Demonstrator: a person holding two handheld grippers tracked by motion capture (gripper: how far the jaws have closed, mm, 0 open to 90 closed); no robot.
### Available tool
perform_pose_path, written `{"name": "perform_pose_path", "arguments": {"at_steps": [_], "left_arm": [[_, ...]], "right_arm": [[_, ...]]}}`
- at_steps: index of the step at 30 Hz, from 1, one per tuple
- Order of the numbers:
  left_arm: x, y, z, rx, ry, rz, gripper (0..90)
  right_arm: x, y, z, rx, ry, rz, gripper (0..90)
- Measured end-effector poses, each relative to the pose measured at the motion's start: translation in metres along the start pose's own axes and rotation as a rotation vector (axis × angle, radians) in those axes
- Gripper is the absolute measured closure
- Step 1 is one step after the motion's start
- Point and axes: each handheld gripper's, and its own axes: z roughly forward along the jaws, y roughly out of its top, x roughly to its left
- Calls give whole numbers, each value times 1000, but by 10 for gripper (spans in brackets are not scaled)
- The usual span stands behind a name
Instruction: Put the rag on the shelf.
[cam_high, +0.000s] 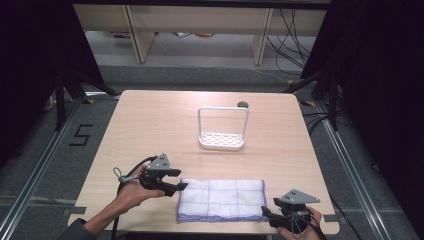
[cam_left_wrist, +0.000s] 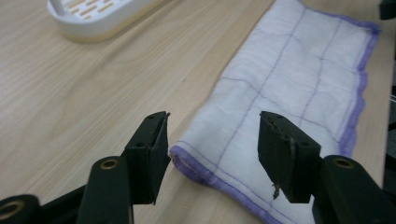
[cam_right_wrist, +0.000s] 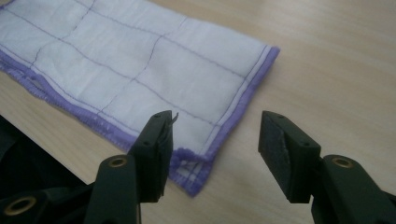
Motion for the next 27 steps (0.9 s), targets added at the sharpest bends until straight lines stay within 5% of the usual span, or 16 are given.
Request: {"name": "perform_pose_path", "arguments": {"at_steps": [7, 13, 16, 22, 27], "left_arm": [[13, -4, 13, 65, 44, -41, 391], [20, -5, 23, 61, 12, -89, 405], [21, -6, 30, 94, 1, -64, 414], [14, -10, 34, 116, -26, 28, 682], [9, -12, 33, 115, -24, 50, 837]], "right_arm": [[6, -1, 7, 61, 9, 21, 452], [7, -3, 11, 82, -3, 23, 461], [6, -5, 12, 94, -15, 12, 463], [12, -9, 19, 134, -15, -27, 550], [12, -10, 20, 119, 14, -55, 693]]}}
